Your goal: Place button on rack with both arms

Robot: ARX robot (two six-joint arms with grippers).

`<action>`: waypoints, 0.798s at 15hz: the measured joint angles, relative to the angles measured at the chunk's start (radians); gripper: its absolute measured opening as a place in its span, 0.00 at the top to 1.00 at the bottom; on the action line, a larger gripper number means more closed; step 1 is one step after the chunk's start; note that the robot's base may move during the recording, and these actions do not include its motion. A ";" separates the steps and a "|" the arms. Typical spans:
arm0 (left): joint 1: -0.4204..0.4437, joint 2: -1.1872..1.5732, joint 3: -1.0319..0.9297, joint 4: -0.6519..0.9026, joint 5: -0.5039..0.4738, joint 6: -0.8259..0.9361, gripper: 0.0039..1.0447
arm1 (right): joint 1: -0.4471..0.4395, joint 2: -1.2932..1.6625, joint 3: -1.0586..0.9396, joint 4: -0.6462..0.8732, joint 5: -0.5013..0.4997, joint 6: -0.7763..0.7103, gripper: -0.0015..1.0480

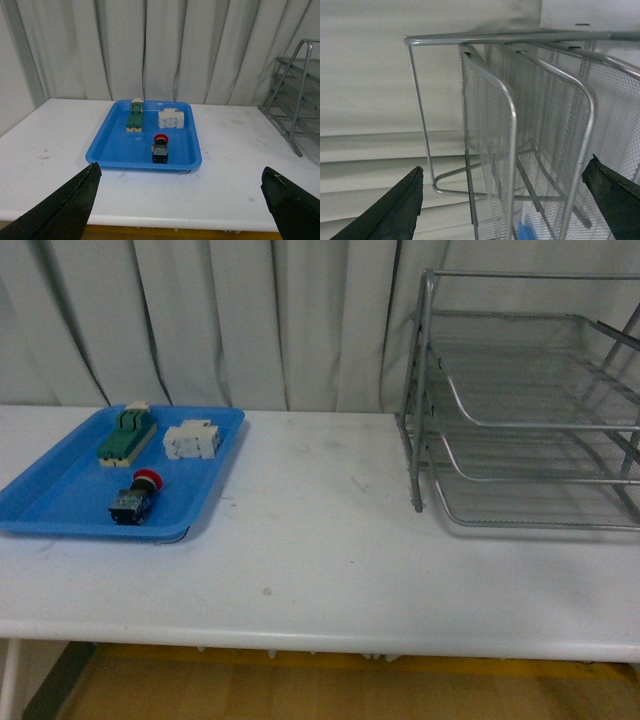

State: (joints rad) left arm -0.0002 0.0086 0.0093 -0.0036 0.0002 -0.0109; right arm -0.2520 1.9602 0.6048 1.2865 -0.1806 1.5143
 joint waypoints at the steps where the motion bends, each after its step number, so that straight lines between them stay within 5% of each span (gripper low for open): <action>1: 0.000 0.000 0.000 0.000 0.000 0.000 0.06 | 0.022 0.037 0.005 0.000 0.001 0.043 0.06; 12: 0.000 0.000 0.000 0.000 0.000 0.000 0.06 | 0.160 0.254 0.147 0.001 0.031 0.001 0.06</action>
State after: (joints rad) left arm -0.0002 0.0086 0.0093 -0.0036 -0.0002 -0.0109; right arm -0.0917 2.2139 0.7517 1.2877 -0.1497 1.5150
